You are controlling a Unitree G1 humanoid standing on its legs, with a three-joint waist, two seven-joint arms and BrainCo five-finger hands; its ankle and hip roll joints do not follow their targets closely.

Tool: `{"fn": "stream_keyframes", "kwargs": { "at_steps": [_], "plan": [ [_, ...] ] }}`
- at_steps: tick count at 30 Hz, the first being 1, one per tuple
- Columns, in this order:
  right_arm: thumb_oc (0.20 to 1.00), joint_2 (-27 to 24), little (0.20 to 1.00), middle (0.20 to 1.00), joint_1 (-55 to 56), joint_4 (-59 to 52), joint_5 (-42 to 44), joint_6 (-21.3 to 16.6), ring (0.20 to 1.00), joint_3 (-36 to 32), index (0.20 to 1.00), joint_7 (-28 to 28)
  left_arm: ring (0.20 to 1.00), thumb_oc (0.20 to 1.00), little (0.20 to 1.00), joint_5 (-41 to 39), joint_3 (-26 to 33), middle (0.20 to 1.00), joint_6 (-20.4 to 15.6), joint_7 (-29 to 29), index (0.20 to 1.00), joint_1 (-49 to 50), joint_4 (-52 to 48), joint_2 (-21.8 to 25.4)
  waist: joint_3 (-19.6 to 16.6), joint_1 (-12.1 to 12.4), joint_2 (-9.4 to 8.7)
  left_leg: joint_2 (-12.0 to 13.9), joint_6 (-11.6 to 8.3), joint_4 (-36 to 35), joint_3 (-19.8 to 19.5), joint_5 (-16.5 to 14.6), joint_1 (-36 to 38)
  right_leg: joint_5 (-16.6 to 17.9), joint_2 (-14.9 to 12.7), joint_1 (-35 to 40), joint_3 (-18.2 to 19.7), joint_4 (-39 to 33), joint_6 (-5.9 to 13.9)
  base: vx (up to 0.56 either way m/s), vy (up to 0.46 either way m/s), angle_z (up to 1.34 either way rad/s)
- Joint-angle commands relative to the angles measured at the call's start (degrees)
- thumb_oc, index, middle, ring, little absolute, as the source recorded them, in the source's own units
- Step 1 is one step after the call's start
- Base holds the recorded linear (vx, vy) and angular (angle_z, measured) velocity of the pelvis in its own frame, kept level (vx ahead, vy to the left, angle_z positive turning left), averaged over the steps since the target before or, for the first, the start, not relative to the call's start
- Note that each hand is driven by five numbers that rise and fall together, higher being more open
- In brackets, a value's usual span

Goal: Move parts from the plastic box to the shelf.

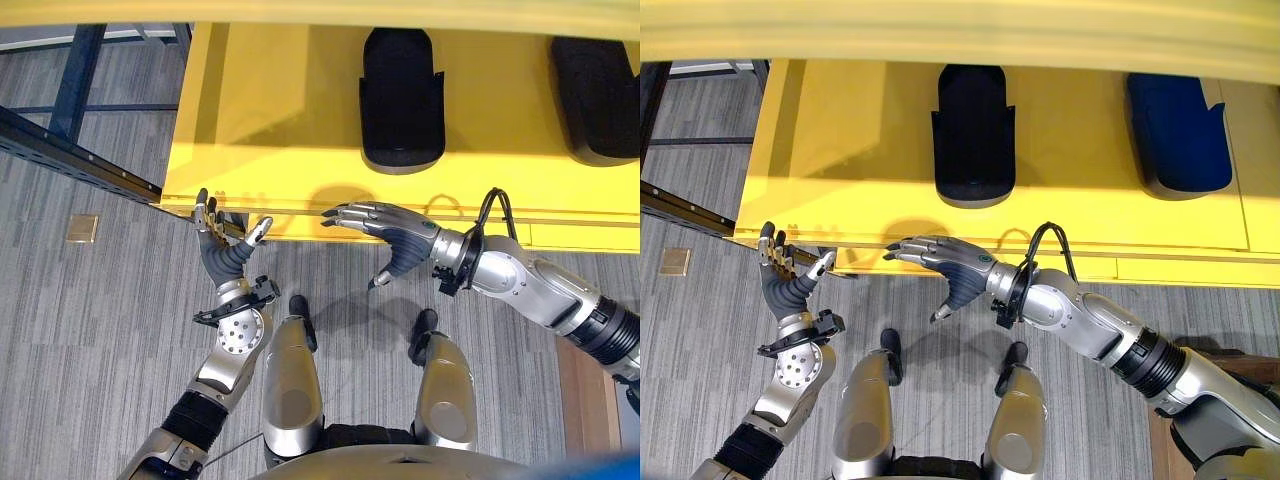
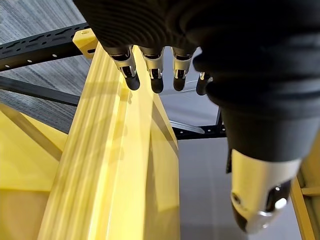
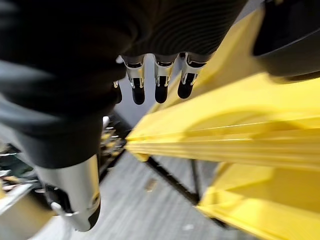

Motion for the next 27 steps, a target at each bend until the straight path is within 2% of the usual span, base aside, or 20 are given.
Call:
{"fn": "stream_keyframes", "kwargs": {
  "at_steps": [1, 3, 10, 12, 27],
  "plan": [
    [1.0, -2.4, 1.0, 1.0, -1.1, -4.3, -3.1, 0.4, 1.0, -1.8, 1.0, -4.9, 1.0, 1.0, 1.0, 2.7, 0.9, 1.0, -3.3, 0.3, 1.0, 1.7, -2.3, 1.1, -1.8, 0.2, -1.25, 0.7, 3.6, 3.4, 5.6, -4.4, 1.9, -1.4, -0.3, 0.9, -4.6, 3.3, -0.25, 0.0, 0.0, 0.0],
    [1.0, -2.8, 1.0, 1.0, -0.4, -4.1, -7.1, 1.6, 1.0, -2.8, 1.0, -8.1, 1.0, 1.0, 1.0, 3.0, 0.9, 1.0, -3.1, 0.7, 1.0, 1.8, -2.3, 0.9, -1.8, -0.1, -1.36, 0.9, 3.65, 3.5, 5.8, -4.5, 2.0, -1.4, -0.2, 0.8, -4.4, 3.3, -0.19, 0.0, 0.0, 0.0],
    [1.0, -4.1, 1.0, 1.0, 1.5, -2.7, -8.2, 3.9, 1.0, -4.4, 1.0, -9.2, 1.0, 1.0, 1.0, 3.7, 0.7, 1.0, -2.0, 1.7, 1.0, 1.5, -3.0, 0.5, -1.8, -1.0, -1.54, 1.2, 3.79, 4.0, 6.1, -4.9, 2.0, -1.4, 0.0, 0.7, -3.9, 3.4, -0.15, 0.0, 0.0, 0.0],
    [1.0, -4.2, 1.0, 1.0, 1.9, -2.1, -9.1, 5.6, 1.0, -4.9, 1.0, -10.5, 1.0, 1.0, 1.0, 3.7, 0.8, 1.0, -1.8, 1.7, 1.0, 1.5, -3.1, 0.5, -1.8, -1.1, -1.51, 1.2, 3.83, 3.9, 6.2, -4.9, 2.1, -1.4, -0.1, 0.5, -3.8, 3.5, -0.09, 0.0, 0.0, 0.0],
    [1.0, -3.3, 1.0, 1.0, 1.5, 0.7, -10.2, 8.9, 1.0, -4.8, 1.0, -9.5, 1.0, 1.0, 1.0, 3.4, 1.2, 1.0, 0.2, 0.8, 1.0, 1.0, -4.0, 0.4, -1.8, -1.1, -1.39, 0.9, 3.92, 3.9, 6.2, -5.2, 2.3, -1.6, -0.4, 0.3, -3.9, 4.1, -0.02, 0.0, 0.0, 0.0]
  ]
}}
